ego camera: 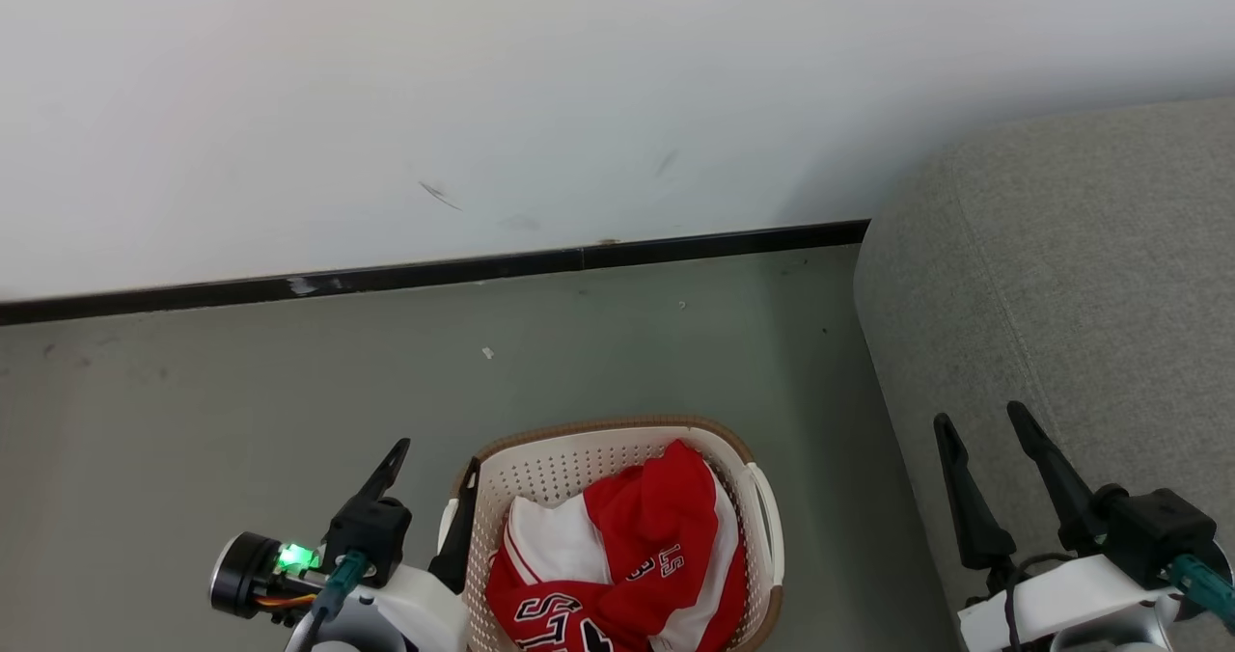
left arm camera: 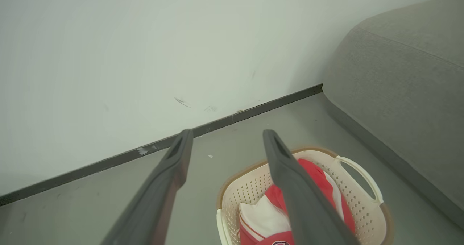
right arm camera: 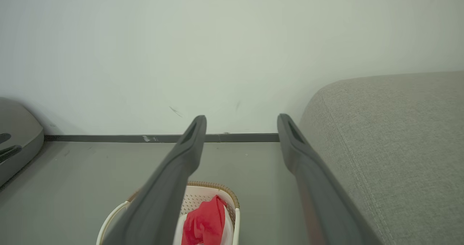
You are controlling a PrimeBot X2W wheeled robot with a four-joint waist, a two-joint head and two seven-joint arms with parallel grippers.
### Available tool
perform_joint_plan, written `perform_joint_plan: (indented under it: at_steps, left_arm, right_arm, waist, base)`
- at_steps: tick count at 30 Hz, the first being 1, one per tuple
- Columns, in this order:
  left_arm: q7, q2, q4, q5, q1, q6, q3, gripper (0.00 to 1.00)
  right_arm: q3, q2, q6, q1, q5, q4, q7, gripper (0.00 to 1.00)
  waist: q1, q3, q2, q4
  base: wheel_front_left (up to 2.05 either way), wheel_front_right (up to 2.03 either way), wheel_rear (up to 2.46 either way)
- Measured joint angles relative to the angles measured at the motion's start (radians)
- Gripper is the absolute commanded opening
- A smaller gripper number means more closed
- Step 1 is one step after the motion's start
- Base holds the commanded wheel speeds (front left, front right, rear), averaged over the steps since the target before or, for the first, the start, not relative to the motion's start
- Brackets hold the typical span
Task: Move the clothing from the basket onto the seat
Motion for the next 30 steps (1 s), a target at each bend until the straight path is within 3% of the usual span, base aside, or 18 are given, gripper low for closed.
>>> perform_joint_plan:
  at_steps: [10,30]
  left_arm:
    - [0.013,-0.028,0.119,0.042,-0.117,-0.053,-0.080,1.00]
    - [0.012,-0.053,0.284,0.064,-0.296,-0.070,-0.140,1.00]
  right_arm:
    - [-0.041,0.001,0.000,-0.018,-0.020,-0.074,0.000,1.00]
    - [-0.033,0.000,0.000,-0.152,-0.003,-0.173,-0.005,1.00]
  waist:
    - [0.0000,0.091,0.0000,-0.029]
    - [-0.0001,0.317,0.0000,-0.110]
  base:
    - [0.00,0.00,0.00]
    - [0.00,0.00,0.00]
